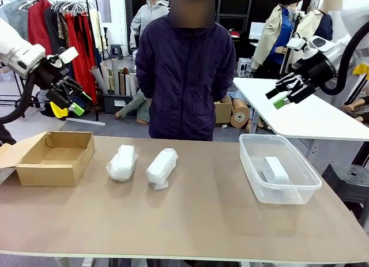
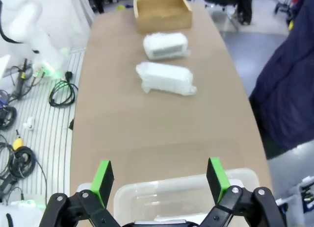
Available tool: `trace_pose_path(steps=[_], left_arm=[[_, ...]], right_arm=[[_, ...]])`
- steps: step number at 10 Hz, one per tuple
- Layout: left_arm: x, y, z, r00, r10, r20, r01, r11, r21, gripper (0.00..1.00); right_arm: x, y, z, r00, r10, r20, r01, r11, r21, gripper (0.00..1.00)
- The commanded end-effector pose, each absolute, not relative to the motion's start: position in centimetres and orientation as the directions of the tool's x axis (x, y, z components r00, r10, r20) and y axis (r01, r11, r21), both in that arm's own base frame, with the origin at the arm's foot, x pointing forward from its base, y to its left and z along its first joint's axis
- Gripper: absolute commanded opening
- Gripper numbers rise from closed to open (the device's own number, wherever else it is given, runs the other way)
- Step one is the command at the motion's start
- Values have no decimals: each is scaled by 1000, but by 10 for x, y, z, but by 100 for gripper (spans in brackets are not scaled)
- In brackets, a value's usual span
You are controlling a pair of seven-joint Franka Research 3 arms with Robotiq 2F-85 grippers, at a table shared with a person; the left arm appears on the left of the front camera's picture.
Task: Separate and place wrapped and unwrapped clocks.
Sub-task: Pick up the Digital clock indicated by the person.
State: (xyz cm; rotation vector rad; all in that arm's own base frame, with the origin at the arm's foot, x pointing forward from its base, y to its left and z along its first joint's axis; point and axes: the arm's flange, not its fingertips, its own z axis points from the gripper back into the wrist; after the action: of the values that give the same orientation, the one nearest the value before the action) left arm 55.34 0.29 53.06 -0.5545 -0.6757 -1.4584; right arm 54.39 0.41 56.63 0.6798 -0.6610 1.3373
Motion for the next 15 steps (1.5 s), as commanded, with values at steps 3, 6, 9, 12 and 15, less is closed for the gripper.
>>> trace_pose_path(steps=[3, 6, 9, 12, 15], left_arm=[[550, 2, 531, -7, -706, 708, 996, 56, 65, 100], [550, 2, 531, -7, -706, 708, 996, 56, 65, 100], [550, 2, 531, -7, -706, 708, 996, 56, 65, 100], [550, 2, 531, -7, -706, 708, 996, 56, 65, 100], [550, 2, 531, -7, -706, 708, 996, 56, 65, 100]], right_arm=[[560, 3, 561, 134, 590, 796, -990, 106, 88, 100], [553, 3, 563, 89, 612, 785, -995, 81, 50, 100], [553, 3, 563, 89, 612, 785, -995, 81, 50, 100], [553, 3, 563, 89, 612, 785, -995, 81, 50, 100], [553, 3, 563, 89, 612, 785, -995, 81, 50, 100]])
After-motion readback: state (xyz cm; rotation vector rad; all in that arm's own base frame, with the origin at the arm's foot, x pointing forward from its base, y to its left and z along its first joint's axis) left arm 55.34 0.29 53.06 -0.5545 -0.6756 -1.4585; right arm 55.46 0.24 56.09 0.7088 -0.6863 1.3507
